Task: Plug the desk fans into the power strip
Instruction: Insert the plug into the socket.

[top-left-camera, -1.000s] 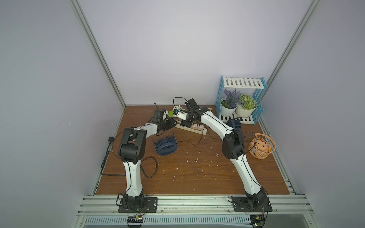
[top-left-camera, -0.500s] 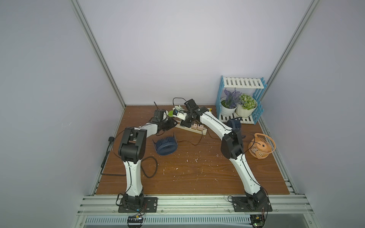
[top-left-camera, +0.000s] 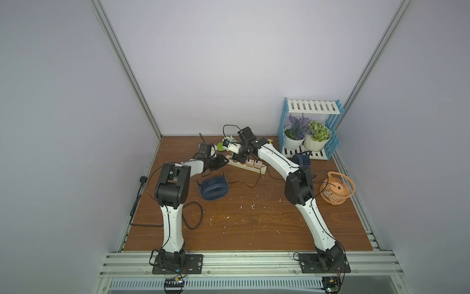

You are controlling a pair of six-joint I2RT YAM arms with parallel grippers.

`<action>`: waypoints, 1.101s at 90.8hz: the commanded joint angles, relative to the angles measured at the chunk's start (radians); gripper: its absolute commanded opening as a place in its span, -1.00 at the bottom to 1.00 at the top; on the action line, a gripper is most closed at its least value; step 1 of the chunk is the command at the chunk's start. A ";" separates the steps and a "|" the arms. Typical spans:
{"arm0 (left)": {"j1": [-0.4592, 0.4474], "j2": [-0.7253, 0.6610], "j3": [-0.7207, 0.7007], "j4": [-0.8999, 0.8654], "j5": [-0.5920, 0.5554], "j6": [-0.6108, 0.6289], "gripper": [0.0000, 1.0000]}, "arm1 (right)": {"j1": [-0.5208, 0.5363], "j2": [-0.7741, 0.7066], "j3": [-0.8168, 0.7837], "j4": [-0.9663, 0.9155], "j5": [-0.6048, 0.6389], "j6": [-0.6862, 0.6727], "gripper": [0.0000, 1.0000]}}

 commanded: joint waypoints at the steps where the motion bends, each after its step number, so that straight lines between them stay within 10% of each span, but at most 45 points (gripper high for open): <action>1: 0.015 0.014 0.036 -0.016 0.004 0.033 -0.17 | -0.003 -0.010 0.005 0.022 0.011 0.011 -1.00; 100: 0.021 0.026 0.059 -0.043 0.004 0.053 -0.18 | -0.018 0.076 0.064 -0.118 -0.023 -0.002 -1.00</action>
